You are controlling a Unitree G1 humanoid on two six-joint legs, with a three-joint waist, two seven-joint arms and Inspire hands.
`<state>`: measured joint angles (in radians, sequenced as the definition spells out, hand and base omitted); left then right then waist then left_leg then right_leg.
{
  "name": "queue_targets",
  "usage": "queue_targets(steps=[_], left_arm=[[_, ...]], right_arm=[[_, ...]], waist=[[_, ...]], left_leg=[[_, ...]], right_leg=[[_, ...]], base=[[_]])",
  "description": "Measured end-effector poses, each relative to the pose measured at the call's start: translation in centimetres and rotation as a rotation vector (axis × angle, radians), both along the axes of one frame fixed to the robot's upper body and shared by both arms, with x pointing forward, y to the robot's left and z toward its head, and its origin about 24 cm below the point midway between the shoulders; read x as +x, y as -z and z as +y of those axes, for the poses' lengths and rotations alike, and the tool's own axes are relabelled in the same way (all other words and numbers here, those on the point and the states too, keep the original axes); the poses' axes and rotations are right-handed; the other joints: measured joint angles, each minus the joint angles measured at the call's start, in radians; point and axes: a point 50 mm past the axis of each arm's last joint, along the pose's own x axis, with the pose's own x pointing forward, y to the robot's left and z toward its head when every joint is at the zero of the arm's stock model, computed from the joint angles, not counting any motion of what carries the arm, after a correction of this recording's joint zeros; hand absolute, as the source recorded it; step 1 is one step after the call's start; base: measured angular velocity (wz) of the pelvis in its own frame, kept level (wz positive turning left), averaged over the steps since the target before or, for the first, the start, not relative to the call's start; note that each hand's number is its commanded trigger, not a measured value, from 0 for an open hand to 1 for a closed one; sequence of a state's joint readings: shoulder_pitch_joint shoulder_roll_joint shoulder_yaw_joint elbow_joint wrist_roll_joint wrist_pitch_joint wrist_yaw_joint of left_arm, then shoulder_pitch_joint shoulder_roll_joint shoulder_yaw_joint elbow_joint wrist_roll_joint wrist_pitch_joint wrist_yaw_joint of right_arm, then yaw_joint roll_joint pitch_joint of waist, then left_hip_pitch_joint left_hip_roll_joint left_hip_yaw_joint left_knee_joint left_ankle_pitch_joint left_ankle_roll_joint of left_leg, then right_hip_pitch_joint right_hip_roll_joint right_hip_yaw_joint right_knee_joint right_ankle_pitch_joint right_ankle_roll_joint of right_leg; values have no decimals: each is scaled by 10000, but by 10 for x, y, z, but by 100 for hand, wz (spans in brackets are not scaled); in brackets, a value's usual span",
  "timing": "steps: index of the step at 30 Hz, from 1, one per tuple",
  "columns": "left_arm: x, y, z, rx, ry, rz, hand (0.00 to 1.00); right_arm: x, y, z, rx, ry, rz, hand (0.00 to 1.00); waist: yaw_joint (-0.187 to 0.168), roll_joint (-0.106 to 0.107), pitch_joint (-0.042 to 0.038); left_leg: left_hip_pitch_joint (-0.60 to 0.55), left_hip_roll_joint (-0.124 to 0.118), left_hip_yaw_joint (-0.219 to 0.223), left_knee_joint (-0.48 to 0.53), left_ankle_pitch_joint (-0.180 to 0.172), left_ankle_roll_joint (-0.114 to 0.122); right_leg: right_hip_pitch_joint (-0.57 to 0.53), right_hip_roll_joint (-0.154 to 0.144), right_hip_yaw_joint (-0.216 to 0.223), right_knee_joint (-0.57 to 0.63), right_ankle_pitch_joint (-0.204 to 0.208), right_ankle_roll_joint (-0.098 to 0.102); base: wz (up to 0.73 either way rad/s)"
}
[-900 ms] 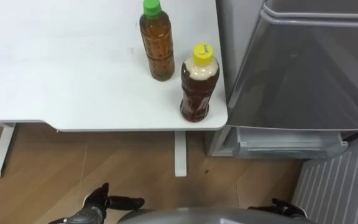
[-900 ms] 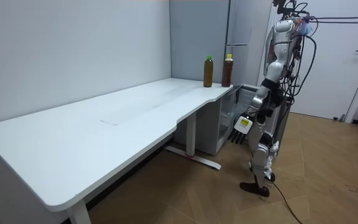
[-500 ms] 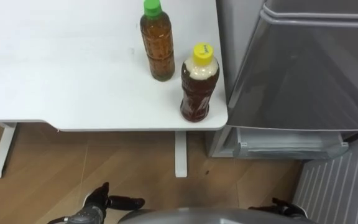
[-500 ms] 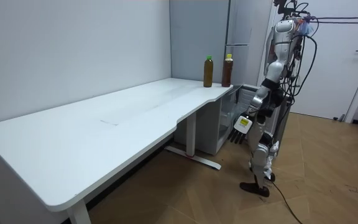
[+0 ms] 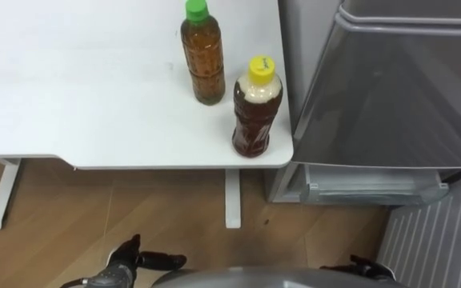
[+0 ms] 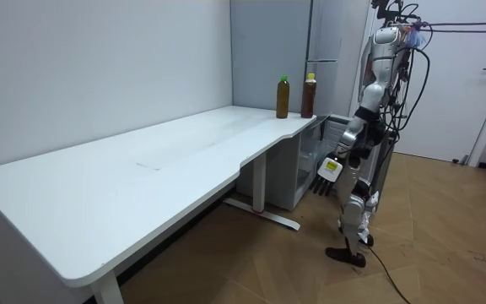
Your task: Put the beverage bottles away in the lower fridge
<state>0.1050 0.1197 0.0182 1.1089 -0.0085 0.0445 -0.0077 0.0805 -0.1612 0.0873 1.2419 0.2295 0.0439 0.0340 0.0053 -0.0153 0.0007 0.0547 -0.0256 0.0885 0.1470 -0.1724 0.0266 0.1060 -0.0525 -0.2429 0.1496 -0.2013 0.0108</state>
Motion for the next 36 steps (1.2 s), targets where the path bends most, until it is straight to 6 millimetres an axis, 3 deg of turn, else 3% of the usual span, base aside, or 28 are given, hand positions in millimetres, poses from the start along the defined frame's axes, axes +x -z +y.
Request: queue_targets(steps=[9, 24, 36], left_arm=[[-10, 1, 1, 372, -1139, 69, 0], [-27, 0, 17, 1214, -4863, 172, 0], [5, -23, 45, 2740, -8207, -2079, 0]], right_arm=[[-8, 1, -1, -180, 425, 160, 0], [-10, 1, -2, -292, 577, 191, 0], [-15, 1, -3, -460, 671, 126, 0]], waist=[[-6, -5, 2], [26, 29, 16], [309, 102, 30]], left_leg=[[156, -14, -37, -22, -3, -3], [270, -9, 5, 5, -72, 3], [408, 117, 69, 198, -241, -21]], right_leg=[[232, 14, -4, -139, -5, 6], [391, 10, 7, -133, -15, 20], [566, 75, 145, -133, -9, 9]], base=[[1], [0], [-3]])
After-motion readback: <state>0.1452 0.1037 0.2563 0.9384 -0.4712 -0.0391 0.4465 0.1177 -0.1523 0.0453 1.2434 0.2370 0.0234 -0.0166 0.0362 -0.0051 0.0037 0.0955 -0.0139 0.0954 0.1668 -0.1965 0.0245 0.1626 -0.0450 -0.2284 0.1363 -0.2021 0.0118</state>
